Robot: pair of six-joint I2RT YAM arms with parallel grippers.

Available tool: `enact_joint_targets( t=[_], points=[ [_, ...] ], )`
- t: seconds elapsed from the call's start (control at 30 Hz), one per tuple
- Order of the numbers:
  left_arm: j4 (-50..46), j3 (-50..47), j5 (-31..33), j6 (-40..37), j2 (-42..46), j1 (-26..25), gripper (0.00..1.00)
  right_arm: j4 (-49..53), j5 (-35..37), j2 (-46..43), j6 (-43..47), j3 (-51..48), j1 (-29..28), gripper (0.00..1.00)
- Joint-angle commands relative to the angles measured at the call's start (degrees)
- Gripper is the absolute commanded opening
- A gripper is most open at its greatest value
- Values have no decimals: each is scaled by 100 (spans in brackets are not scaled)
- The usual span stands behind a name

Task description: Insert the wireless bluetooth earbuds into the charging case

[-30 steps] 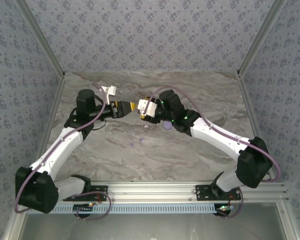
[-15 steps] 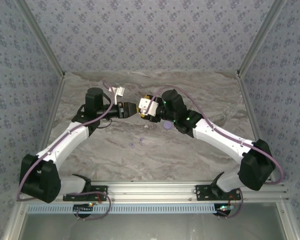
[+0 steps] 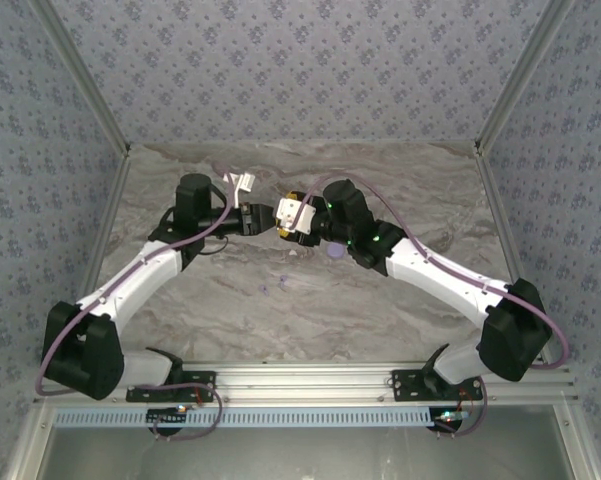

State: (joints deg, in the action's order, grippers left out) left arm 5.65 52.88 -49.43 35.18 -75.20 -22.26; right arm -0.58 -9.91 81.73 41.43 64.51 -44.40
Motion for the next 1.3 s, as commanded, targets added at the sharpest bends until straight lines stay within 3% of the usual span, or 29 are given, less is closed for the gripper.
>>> enact_joint_targets(
  t=[0.0, 0.2, 0.43, 0.63, 0.8, 1.0, 1.27],
  points=[
    [139, 237, -187, -46, -21, -35, 33, -51, -112, -141, -77, 19, -34, 55],
    [103, 233, -140, -103, 5, -40, 23, 211, -150, -156, -347, 203, 73, 64],
    [331, 134, 295, -404, 174, -49, 16, 298, -742, -666, -1239, 37, 554, 100],
    [1125, -258, 1255, -1294, 524, -230, 6, -474, -1716, -1305, -2805, -548, 1259, 100],
    [2360, -695, 1608, -1978, 677, -568, 5, -777, -2102, -1467, -3740, -702, 1393, 100],
    [2955, -856, 1591, -2608, 752, -909, 0, -568, -2041, -1372, -4204, -466, 1395, 100],
    [2964, -872, 1560, -2888, 830, -1134, 0, -528, -1771, -1161, -4284, -396, 1406, 100]
  ],
)
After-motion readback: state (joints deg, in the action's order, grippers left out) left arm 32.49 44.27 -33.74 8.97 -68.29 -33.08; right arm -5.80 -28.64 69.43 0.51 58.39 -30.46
